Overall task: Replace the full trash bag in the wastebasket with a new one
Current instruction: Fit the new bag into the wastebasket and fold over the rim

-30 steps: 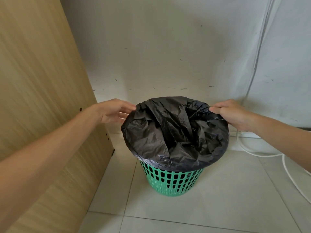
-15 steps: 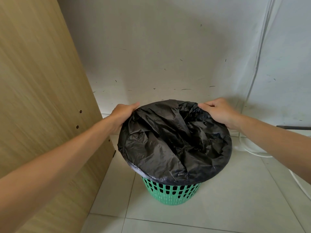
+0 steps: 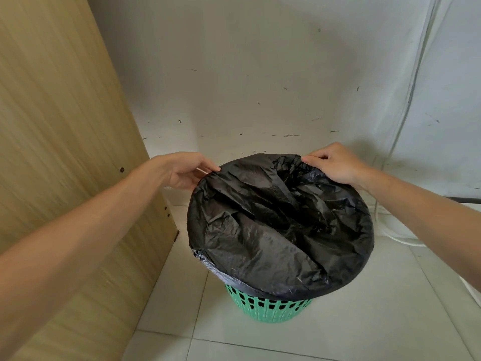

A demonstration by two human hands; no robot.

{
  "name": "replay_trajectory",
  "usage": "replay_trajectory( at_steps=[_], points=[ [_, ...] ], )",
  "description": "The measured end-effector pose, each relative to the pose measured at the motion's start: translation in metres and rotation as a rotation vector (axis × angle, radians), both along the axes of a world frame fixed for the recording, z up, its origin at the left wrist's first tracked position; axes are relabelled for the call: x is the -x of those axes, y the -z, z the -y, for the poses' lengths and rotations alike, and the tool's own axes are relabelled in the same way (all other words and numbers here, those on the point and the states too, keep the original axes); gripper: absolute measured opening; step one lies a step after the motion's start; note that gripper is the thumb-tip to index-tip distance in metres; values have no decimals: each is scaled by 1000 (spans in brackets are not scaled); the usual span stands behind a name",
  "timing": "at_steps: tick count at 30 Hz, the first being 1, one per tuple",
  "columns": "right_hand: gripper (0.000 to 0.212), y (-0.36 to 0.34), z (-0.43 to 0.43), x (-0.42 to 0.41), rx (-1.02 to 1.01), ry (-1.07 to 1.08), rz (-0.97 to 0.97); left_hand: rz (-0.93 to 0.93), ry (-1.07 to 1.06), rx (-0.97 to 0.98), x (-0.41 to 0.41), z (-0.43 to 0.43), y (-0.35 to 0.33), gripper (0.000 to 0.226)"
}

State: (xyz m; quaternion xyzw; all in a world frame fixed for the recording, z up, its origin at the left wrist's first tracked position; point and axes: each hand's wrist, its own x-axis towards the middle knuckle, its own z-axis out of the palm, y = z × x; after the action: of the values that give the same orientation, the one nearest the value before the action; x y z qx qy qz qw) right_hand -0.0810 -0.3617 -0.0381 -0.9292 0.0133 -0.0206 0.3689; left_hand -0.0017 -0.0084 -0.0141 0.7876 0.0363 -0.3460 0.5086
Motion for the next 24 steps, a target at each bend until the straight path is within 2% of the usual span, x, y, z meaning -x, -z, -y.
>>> replay_trajectory(
  at_steps=[4,9,11,13,16,19,21,24],
  points=[
    [20,3,-1,-4,-18,-5,1,1,46,-26,-5,-5,-13,37],
    [26,2,-6,-7,-37,-2,5,-60,103,31,3,3,-9,29],
    [25,0,-7,-10,-68,15,-33,-19,9,57,3,10,-2,25],
    [24,-3,-9,-14,-102,40,-83,48,-79,81,3,17,3,32],
    [24,-3,-18,-21,-123,52,-84,163,-15,-17,6,35,11,41],
    [19,1,-24,-26,-145,42,-39,337,-5,-52,6,49,20,31],
    [10,2,-23,-27,-158,53,-26,347,-40,-11,4,51,20,22],
    [6,3,-24,-32,-156,28,-25,301,-90,-73,1,52,15,30]
  ],
)
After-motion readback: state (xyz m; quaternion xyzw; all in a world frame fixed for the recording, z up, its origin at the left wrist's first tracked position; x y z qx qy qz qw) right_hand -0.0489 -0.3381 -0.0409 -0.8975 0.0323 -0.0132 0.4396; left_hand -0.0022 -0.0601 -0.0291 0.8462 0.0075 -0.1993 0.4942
